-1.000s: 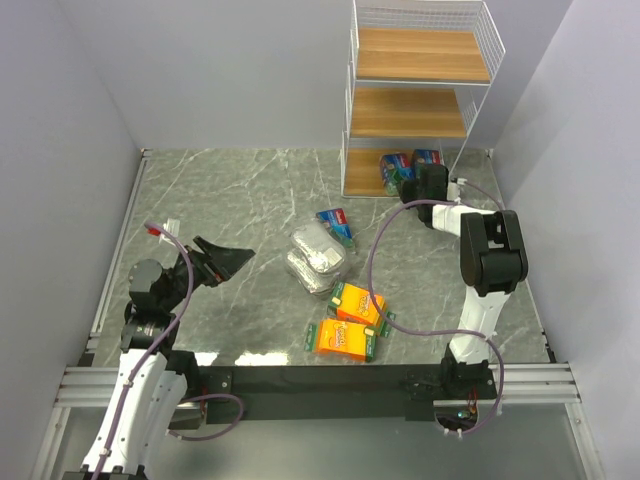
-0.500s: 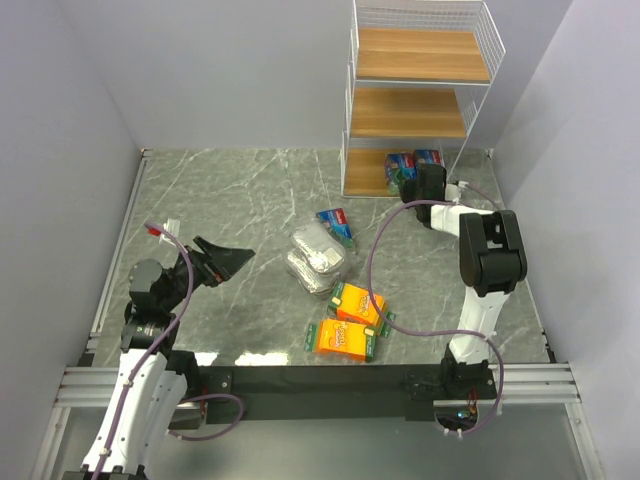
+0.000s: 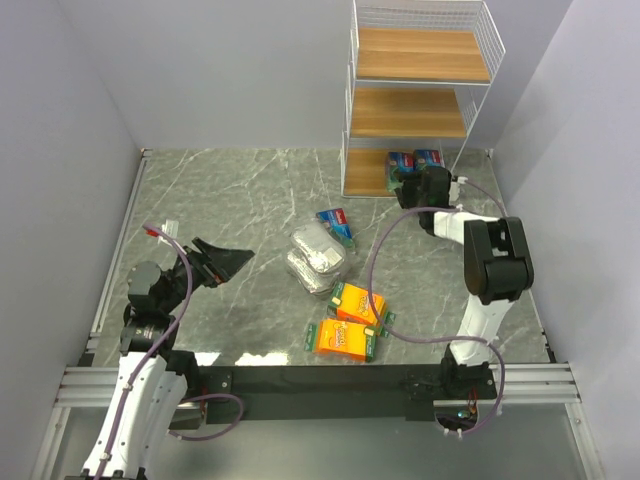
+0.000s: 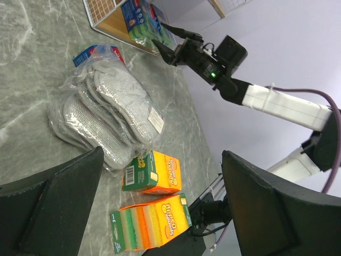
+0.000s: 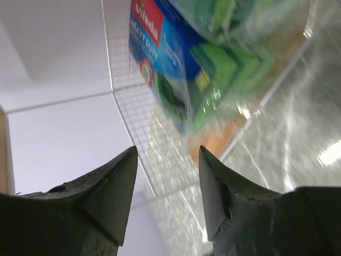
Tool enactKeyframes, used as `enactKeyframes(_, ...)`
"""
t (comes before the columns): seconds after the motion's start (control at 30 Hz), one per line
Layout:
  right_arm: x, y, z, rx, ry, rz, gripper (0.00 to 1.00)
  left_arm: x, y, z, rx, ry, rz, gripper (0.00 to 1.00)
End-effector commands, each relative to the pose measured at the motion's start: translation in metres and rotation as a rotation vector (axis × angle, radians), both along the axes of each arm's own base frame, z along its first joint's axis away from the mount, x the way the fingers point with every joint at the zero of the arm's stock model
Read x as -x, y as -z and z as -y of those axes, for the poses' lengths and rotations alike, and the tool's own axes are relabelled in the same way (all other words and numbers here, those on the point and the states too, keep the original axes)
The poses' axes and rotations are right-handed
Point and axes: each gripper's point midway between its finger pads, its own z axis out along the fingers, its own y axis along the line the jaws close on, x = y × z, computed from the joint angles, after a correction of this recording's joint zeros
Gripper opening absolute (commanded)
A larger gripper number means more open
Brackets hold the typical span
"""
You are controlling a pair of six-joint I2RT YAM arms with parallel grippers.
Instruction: Place and organize the cleaning sponges onto the shelf
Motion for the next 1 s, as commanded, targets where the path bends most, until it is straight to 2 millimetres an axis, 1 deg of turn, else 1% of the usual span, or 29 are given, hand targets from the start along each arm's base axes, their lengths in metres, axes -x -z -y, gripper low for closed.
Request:
enactKeyframes(0.0,0.014,-0.06,-0.004,0.026,-0.034,0.14,0.59,0.002,-0.001,0.002,0.003,0.014,0.016,1.0)
enactKeyframes(0.03,0.024,-0.054,-0.006,0.025,-0.055,0.129,0.59,0.002,-0.002,0.002,0.003,0.013,0.019,0.99)
enactKeyframes(0.07,0.032,-0.07,-0.008,0.024,-0.072,0.161,0.6,0.002,-0.003,0.002,0.003,0.014,0.021,0.99)
enactKeyframes(0.1,0.039,-0.073,-0.009,0.033,-0.084,0.172,0.6,0.002,-0.004,0.002,0.003,0.014,0.024,0.99)
enactKeyframes(0.13,0.051,-0.065,-0.009,0.039,-0.098,0.155,0.6,0.002,-0.004,0.002,0.002,0.013,0.023,0.99)
enactKeyframes(0.17,0.06,-0.079,-0.012,0.041,-0.116,0.177,0.6,0.001,-0.004,0.002,0.0,0.011,0.026,0.99)
enactKeyframes(0.23,0.083,-0.064,-0.02,0.065,-0.17,0.123,0.58,0.001,-0.005,0.002,0.002,0.011,0.027,1.0)
enactKeyframes(0.27,0.091,-0.07,-0.023,0.081,-0.19,0.134,0.57,0.0,-0.004,0.001,0.003,0.008,0.023,0.99)
enactKeyframes(0.3,0.103,-0.06,-0.033,0.113,-0.247,0.1,0.55,0.0,-0.005,0.001,0.003,0.008,0.029,0.99)
enactKeyframes(0.37,0.112,-0.055,-0.048,0.156,-0.321,0.078,0.52,-0.002,-0.003,0.001,0.006,0.005,0.026,1.0)
enactKeyframes(0.4,0.119,-0.041,-0.054,0.206,-0.377,0.025,0.52,-0.002,-0.004,0.001,0.005,0.005,0.027,0.99)
enactKeyframes(0.43,0.124,-0.042,-0.074,0.222,-0.443,0.026,0.51,-0.004,-0.002,0.001,0.004,0.006,0.022,0.99)
enactKeyframes(0.5,0.133,-0.024,-0.091,0.266,-0.531,-0.015,0.5,-0.005,-0.004,0.001,0.001,0.008,0.022,0.99)
enactKeyframes(0.53,0.138,-0.022,-0.107,0.268,-0.581,-0.016,0.5,-0.005,-0.004,0.001,0.0,0.008,0.017,0.99)
enactKeyframes(0.57,0.142,-0.011,-0.115,0.275,-0.614,-0.035,0.5,-0.005,-0.006,0.001,-0.002,0.007,0.022,0.99)
enactKeyframes(0.63,0.148,-0.003,-0.126,0.287,-0.659,-0.04,0.49,-0.005,-0.007,0.0,-0.006,-0.001,0.028,1.0)
enactKeyframes(0.67,0.155,0.001,-0.14,0.285,-0.704,-0.039,0.49,-0.005,-0.007,0.0,-0.01,-0.001,0.026,0.99)
enactKeyframes(0.73,0.16,0.004,-0.15,0.298,-0.739,-0.047,0.49,-0.005,-0.007,-0.001,-0.013,-0.005,0.028,1.0)
enactKeyframes(0.77,0.167,0.008,-0.16,0.291,-0.779,-0.053,0.49,-0.005,-0.005,-0.001,-0.012,-0.005,0.024,0.99)
enactKeyframes(0.83,0.174,0.011,-0.17,0.291,-0.811,-0.063,0.49,-0.005,-0.003,0.0,-0.011,-0.002,0.018,1.0)
enactKeyframes(0.87,0.183,0.012,-0.18,0.296,-0.839,-0.062,0.49,-0.005,-0.001,0.0,-0.009,0.001,0.013,0.99)
enactKeyframes(0.97,0.193,0.013,-0.189,0.312,-0.861,-0.073,0.49,-0.007,0.0,0.001,-0.002,0.005,0.009,0.99)
